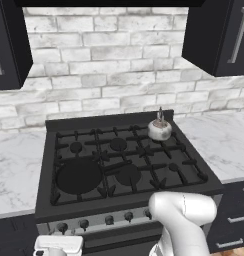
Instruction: Pick the pan from the cabinet and place it on the stove. Then turn on the stove burner for the pan.
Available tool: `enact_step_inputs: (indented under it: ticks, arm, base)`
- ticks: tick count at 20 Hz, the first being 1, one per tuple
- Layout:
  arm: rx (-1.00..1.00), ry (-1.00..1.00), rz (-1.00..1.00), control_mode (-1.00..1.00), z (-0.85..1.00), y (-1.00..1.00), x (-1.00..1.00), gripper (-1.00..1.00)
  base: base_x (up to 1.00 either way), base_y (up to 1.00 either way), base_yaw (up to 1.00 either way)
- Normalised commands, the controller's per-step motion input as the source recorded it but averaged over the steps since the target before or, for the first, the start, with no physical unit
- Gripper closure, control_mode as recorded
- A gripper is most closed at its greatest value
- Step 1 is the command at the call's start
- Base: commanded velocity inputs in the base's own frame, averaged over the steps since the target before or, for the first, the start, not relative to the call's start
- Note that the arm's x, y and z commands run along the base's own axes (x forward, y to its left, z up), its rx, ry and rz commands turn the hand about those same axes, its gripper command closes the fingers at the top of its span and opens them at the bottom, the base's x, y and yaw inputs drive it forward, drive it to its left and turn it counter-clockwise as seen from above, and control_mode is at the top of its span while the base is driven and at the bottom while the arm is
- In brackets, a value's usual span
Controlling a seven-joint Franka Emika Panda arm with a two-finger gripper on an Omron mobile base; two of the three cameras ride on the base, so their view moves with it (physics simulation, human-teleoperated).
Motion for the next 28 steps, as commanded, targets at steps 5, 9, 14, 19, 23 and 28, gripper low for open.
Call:
enact_step_inputs:
  ticks: [5,9,14,19,23,28]
  arm:
    - [-0.04,0.00,0.00,-1.00,-0.04,0.00,0.06,-1.00]
    - [-0.07,0.00,0.00,-1.00,-0.16,0.00,0.03,-1.00]
    - [-0.04,0.00,0.00,-1.00,-0.04,0.00,0.01,-1.00]
    - [-0.04,-0.01,0.00,-1.00,0.03,0.00,0.00,-1.00]
    - [-0.06,0.00,0.00,-1.00,0.00,0.00,0.01,-1.00]
    - [-0.05,0.00,0.00,-1.00,0.00,0.00,0.07,-1.00]
  base:
    - [0.00,0.00,0.00]
    - [0.00,0.00,0.00]
    - [0.00,0.00,0.00]
    - [0.00,0.00,0.00]
    - [0.00,0.00,0.00]
    - [0.00,0.00,0.00]
